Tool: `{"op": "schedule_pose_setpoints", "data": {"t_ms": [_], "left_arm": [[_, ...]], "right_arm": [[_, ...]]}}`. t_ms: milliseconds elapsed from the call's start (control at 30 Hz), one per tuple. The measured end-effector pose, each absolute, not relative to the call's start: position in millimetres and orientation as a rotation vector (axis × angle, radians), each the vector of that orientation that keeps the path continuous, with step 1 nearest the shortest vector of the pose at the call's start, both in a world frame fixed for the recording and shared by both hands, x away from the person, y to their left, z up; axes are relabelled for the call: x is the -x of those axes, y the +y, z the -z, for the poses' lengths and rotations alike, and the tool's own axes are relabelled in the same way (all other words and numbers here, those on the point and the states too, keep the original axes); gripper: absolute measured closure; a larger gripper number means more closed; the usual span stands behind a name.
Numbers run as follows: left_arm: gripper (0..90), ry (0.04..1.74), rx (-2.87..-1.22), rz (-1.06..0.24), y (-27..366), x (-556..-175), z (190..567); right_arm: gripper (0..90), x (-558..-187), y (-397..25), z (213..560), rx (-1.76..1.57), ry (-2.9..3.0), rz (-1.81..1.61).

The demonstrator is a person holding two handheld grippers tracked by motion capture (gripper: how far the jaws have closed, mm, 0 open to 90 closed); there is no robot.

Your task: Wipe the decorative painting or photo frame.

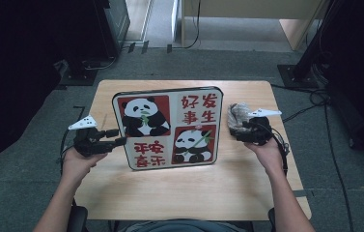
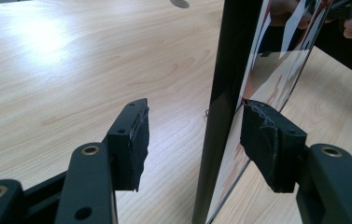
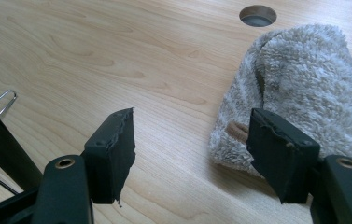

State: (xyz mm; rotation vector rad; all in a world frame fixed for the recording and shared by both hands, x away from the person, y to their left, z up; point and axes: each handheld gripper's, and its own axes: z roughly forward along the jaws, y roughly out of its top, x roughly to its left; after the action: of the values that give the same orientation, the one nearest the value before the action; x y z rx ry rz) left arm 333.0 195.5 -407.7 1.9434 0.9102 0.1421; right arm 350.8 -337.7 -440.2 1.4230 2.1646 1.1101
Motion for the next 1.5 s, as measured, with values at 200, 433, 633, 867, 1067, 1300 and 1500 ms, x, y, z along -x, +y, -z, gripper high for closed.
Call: {"op": "schedule_pose_setpoints", "data": {"t_ms": [200, 433, 633, 867, 1067, 1300, 1500], "left_arm": [[42.6, 0.914, -1.941, -0.155, 199.2, -330.9, 406.4], [40.9, 0.918, -1.956, -0.174, 205.6, -325.6, 404.3], [39.3, 0.925, -1.952, -0.199, 212.6, -323.9, 404.0], [39.1, 0.983, -1.952, -0.227, 222.4, -328.2, 407.7], [37.6, 1.013, -1.970, -0.239, 226.3, -332.2, 413.0], [37.4, 1.050, -1.982, -0.244, 228.2, -337.2, 420.6], [40.5, 1.036, -1.981, -0.246, 227.3, -339.1, 424.8]], "right_arm": [[32.6, -351.1, -338.1, 440.7, -1.410, 2.170, -1.116], [32.6, -351.2, -340.9, 441.4, -1.414, 2.171, -1.117], [32.5, -351.3, -342.2, 444.2, -1.401, 2.178, -1.132], [32.5, -351.8, -343.9, 445.0, -1.398, 2.176, -1.151], [30.8, -352.0, -344.9, 446.1, -1.399, 2.151, -1.135], [27.7, -354.6, -346.4, 449.2, -1.418, 2.118, -1.120], [25.0, -357.9, -345.6, 454.3, -1.439, 2.119, -1.120]]}}
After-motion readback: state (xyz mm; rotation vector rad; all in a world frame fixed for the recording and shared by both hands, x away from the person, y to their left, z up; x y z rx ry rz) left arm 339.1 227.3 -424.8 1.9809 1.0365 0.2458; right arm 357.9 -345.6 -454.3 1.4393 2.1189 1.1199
